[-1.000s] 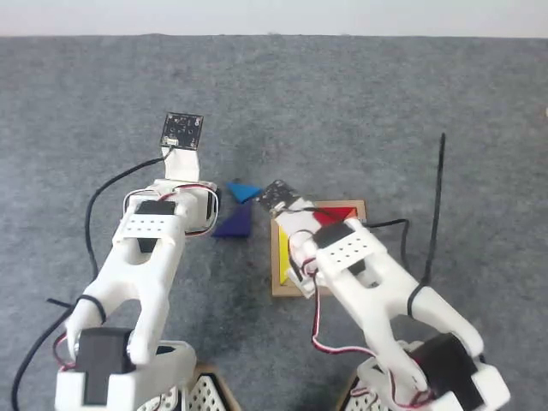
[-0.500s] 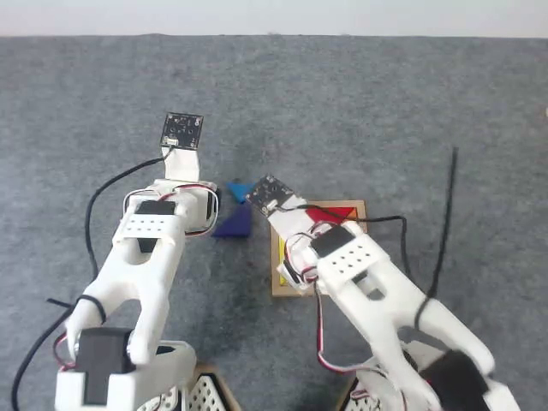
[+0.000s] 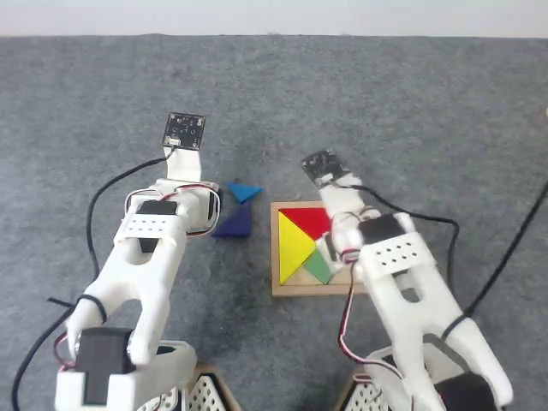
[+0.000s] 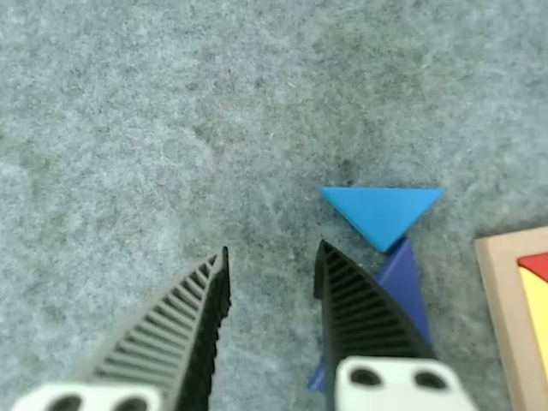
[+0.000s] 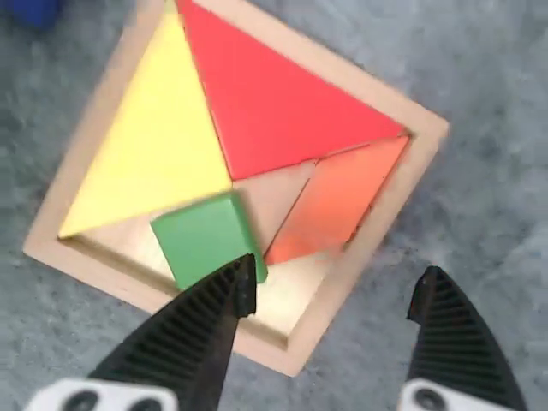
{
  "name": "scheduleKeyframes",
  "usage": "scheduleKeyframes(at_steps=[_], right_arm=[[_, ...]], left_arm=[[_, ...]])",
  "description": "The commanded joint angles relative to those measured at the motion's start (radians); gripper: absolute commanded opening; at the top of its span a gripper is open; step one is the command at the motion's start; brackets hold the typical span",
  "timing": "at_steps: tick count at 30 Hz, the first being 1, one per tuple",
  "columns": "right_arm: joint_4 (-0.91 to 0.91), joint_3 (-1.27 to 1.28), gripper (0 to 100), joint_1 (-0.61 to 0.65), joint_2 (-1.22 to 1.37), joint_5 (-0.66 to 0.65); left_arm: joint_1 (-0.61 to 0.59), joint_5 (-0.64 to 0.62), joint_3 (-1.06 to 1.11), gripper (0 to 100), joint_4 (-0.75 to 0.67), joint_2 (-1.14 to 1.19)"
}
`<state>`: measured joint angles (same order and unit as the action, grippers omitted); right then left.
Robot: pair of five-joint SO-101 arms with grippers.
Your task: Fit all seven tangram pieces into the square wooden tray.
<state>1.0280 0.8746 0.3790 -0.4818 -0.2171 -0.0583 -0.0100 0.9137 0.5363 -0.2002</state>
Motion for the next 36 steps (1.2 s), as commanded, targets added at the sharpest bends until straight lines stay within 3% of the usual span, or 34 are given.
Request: scheduleKeyframes(at_steps=[1, 20, 27, 31, 36], right_arm=[[-0.018, 0.018, 29.6, -0.002, -0.036, -0.018], [-0.053, -0.012, 29.6, 0.007, 0.177, -0.021], [-0.038, -0.014, 29.6, 0.105, 0.177, -0.017], [-0.008, -0.049, 29.6, 0.007, 0.122, 0.011], [0.065, -0.055, 29.6, -0.151, -0.156, 0.023]], left_arm=[[0.006, 0.012, -0.002, 16, -0.026, -0.044], [0.006, 0.012, -0.001, 16, -0.026, -0.044], [0.006, 0.012, -0.002, 16, -0.026, -0.044], [-0.003, 0.012, -0.002, 16, -0.026, -0.052], [-0.061, 0.06, -0.071, 16, 0.041, -0.054]])
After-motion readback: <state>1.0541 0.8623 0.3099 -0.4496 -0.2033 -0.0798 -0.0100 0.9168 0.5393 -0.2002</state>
